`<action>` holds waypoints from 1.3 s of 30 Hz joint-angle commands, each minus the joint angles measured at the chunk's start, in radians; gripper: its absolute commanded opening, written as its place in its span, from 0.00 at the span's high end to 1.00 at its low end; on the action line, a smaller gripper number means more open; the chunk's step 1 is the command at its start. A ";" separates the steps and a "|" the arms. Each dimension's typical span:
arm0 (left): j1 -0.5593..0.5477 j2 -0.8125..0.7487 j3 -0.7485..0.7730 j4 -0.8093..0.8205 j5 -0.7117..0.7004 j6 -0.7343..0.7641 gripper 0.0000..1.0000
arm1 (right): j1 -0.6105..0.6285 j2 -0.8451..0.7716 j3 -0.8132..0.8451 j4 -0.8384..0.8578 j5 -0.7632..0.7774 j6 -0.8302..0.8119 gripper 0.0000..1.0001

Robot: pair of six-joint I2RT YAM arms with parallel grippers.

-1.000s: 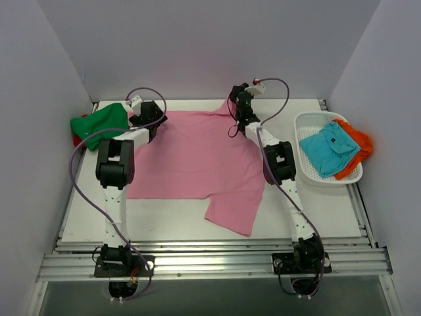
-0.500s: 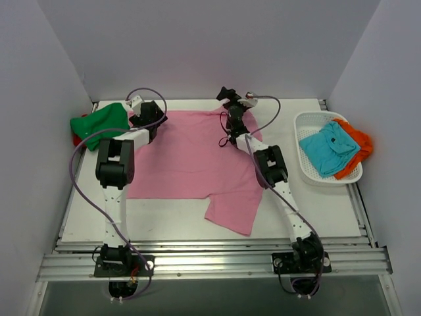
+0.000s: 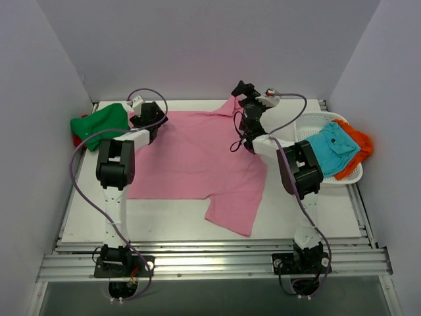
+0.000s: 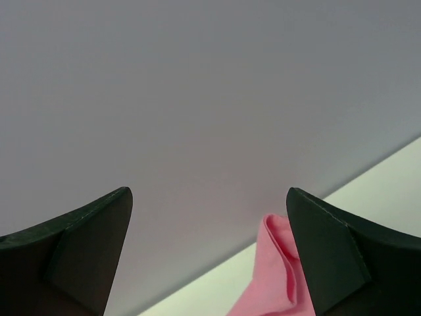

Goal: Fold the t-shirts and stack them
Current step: Flatten the tshirt out

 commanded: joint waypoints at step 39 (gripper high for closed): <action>0.005 -0.035 0.009 0.039 0.013 -0.004 0.06 | -0.027 0.494 0.681 -0.613 -0.216 0.261 0.12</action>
